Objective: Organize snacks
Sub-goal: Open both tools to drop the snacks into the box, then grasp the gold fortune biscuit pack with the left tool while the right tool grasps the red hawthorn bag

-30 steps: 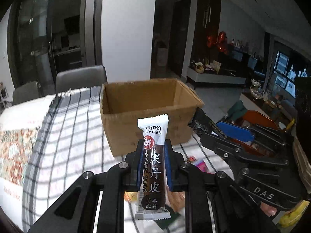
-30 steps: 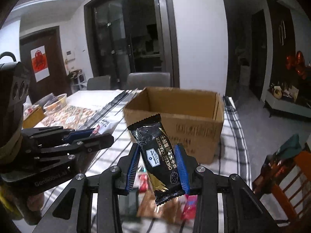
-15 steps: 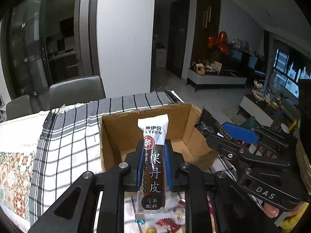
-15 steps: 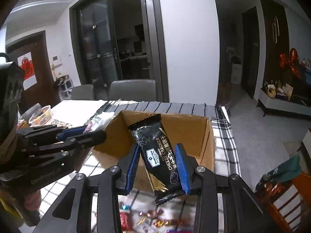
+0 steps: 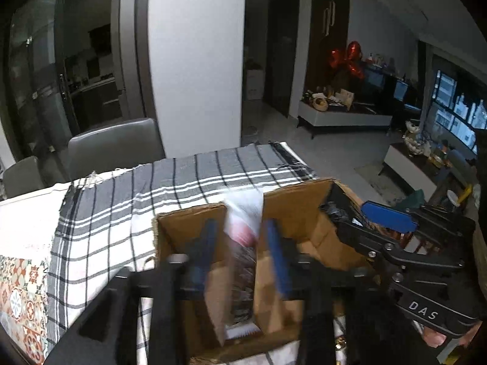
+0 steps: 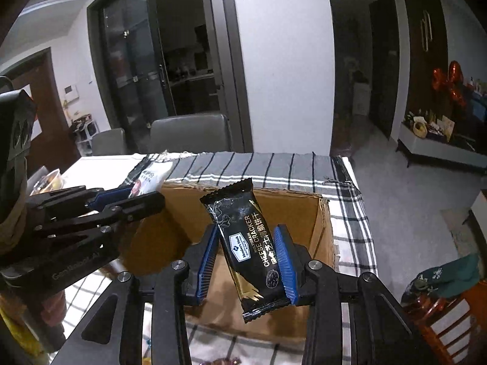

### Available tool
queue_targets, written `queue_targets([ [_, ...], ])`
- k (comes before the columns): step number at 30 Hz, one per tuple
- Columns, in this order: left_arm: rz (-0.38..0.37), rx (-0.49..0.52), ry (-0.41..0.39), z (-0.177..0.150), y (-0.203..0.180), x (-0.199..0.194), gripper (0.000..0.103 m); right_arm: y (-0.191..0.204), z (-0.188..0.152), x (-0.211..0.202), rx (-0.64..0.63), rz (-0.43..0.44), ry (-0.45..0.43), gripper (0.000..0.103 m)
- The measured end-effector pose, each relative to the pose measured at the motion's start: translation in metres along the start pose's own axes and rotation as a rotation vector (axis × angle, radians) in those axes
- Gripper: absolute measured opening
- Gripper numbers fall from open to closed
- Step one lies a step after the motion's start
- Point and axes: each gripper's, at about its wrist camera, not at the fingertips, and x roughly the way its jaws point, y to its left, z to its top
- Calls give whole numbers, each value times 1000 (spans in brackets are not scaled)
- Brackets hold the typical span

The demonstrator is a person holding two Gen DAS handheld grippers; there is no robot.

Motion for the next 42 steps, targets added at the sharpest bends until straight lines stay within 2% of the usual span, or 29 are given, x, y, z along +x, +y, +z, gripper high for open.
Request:
queue_targets([
  [1,6,1,-11,-1,0,-2,50,1,-1,0,-3,-7,1,51],
  [2,21,6,-15,-3,0,-5,50,1,-2,0,-7,-24,-5,55],
  [3,30,9,-16,-4,0,-6,50,0,-3,-2,-13,-37,-14,55],
  [7,65,1,-35,-13,-1,-24,64,0,-11,-12,-1,-28,0,55],
  [11,79,3,-66,-21,-4,-46,72,6,-21,-33,-3,-20,-24,55],
  [21,54,33,-120,-54,-23,-105,72,19,-51,-87,-5,-7,-57,55],
  [28,40,80,-147,-80,-38,-128,72,23,-80,-112,-5,0,-45,55],
  [35,1,114,-115,-112,-53,-128,72,19,-117,-117,-6,-19,3,55],
  [42,-63,117,-22,-152,-70,-110,72,8,-153,-107,-9,-29,90,55],
])
